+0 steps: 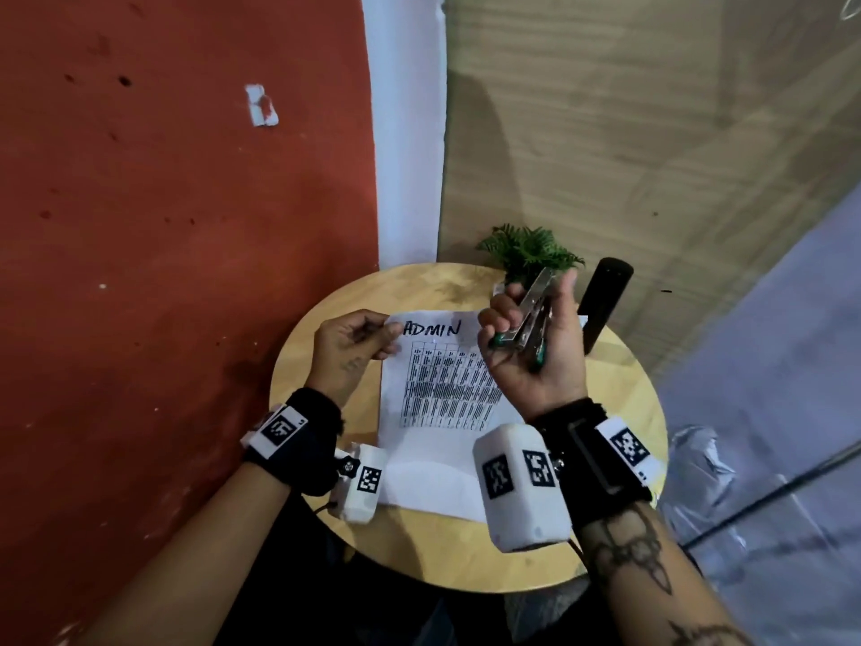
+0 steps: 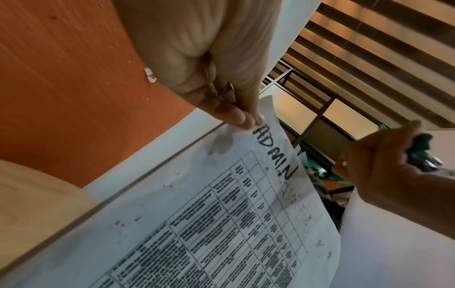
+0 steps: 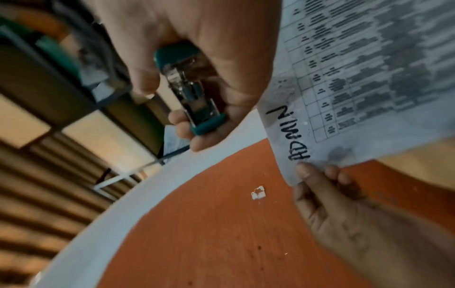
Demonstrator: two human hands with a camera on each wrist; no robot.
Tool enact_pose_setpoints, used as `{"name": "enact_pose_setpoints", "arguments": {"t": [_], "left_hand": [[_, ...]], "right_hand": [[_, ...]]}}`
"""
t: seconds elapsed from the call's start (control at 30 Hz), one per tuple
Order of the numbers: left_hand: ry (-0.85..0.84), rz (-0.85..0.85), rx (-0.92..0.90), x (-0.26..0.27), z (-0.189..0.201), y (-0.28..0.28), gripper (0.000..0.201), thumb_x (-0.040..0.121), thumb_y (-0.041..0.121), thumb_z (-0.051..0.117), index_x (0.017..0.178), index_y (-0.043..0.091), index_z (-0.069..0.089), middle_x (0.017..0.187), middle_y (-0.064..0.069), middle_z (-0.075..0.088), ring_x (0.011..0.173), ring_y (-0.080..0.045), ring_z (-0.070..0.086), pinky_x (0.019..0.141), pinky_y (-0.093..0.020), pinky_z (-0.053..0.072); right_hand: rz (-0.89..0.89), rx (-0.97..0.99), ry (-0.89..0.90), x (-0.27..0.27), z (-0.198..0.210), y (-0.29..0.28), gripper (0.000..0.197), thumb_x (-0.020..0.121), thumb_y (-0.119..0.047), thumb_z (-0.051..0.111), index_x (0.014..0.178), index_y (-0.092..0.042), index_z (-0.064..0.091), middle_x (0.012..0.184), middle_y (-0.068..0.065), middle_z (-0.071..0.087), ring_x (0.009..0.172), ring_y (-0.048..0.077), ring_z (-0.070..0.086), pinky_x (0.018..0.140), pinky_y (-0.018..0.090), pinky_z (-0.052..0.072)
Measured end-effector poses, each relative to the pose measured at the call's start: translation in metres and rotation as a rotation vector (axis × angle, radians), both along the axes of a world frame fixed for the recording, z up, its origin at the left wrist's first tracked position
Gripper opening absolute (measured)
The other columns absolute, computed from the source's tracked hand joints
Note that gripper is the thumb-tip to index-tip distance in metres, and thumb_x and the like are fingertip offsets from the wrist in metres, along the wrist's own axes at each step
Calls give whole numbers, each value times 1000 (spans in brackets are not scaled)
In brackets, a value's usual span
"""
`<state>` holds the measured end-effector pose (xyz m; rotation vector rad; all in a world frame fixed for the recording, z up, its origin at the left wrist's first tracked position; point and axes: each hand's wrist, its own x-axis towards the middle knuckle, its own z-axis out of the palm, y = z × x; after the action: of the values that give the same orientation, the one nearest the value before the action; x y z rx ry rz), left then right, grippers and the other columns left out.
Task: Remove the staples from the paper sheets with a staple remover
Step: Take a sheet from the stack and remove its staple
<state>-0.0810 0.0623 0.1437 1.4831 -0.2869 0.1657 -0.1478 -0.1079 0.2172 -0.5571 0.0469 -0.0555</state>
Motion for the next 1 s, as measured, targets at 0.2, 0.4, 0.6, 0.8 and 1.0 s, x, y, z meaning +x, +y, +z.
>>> {"name": "enact_pose_setpoints", "arguments": {"t": [0.2,0.4,0.6,0.8,1.0], "left_hand": [[-17,-40,13,-9,6,-2,17,83,-8,62,76,8,61,51,9,62,48,1,57,51,-11,44],[6,-66,12,-12,7,-3,20,84,-7,61,73,10,61,52,9,63,50,1,56,53,-13,45],[30,-70,-12,-13,8,-4,23,83,-9,61,70,10,59,50,8,62,47,1,56,52,-12,45],[28,-76,-11,-14,6,-2,21,83,-10,60,73,9,61,51,10,62,47,1,56,51,-12,45],[19,-76,-58,-17,8,-1,19,84,-12,57,79,5,61,54,9,62,51,1,54,53,-12,46]], "right_hand": [[-131,-211,36,24,7,26,39,98,-39,38,66,-17,37,47,-2,46,41,12,48,49,19,43],[-160,-335,67,47,17,42,42,95,-53,35,75,-17,42,52,-1,41,43,12,35,46,21,28],[-130,-420,-20,51,17,35,26,96,-29,48,104,-4,49,81,7,59,59,7,63,56,21,48],[-356,-705,-81,43,7,47,8,98,-17,47,92,-15,43,57,-4,48,48,11,49,51,25,43],[-647,-1235,-187,31,-13,68,20,96,-32,36,91,-13,37,68,3,63,62,26,61,63,44,50]]}}
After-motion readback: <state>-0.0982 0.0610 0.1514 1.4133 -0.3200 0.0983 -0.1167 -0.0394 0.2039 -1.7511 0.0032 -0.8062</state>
